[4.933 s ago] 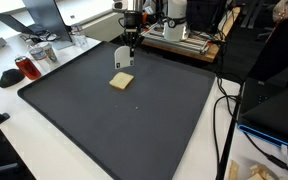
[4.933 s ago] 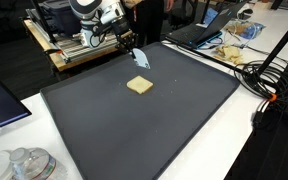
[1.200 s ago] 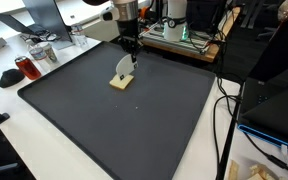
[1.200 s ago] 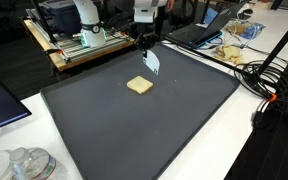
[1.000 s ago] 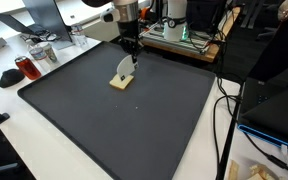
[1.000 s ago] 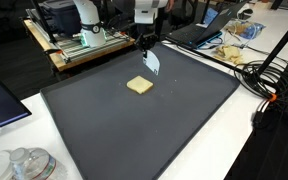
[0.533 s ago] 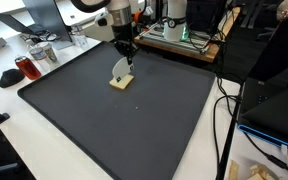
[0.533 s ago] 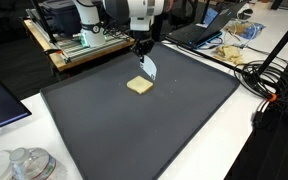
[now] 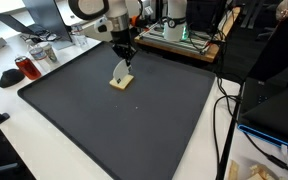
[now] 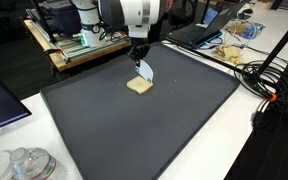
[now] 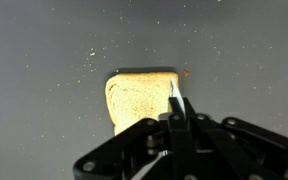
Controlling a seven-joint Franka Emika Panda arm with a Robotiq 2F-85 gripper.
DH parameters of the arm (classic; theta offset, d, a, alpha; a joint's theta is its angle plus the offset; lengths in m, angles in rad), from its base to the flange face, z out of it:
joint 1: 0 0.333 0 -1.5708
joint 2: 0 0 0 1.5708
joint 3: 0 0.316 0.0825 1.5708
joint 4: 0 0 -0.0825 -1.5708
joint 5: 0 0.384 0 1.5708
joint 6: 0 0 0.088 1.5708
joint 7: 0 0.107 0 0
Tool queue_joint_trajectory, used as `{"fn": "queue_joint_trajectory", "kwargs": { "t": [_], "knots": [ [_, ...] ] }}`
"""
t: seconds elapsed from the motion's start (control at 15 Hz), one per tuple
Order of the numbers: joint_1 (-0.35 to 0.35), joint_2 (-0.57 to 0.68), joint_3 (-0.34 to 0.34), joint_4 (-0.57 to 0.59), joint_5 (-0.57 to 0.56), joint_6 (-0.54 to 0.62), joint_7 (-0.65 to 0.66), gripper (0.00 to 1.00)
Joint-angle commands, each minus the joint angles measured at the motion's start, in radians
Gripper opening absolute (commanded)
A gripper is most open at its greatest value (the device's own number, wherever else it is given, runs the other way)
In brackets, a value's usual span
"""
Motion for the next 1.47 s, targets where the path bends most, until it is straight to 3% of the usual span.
{"fn": "queue_joint_trajectory", "kwargs": {
  "t": [0.0,0.73,1.4],
  "knots": [
    [-0.015,0.015,0.016,0.012,0.0,-0.017,-0.067,0.01],
    [-0.093,0.042,0.088,0.029,0.0,-0.034,-0.175,0.01],
    [-0.295,0.078,0.265,0.1,0.002,-0.044,-0.169,0.01]
  ]
}}
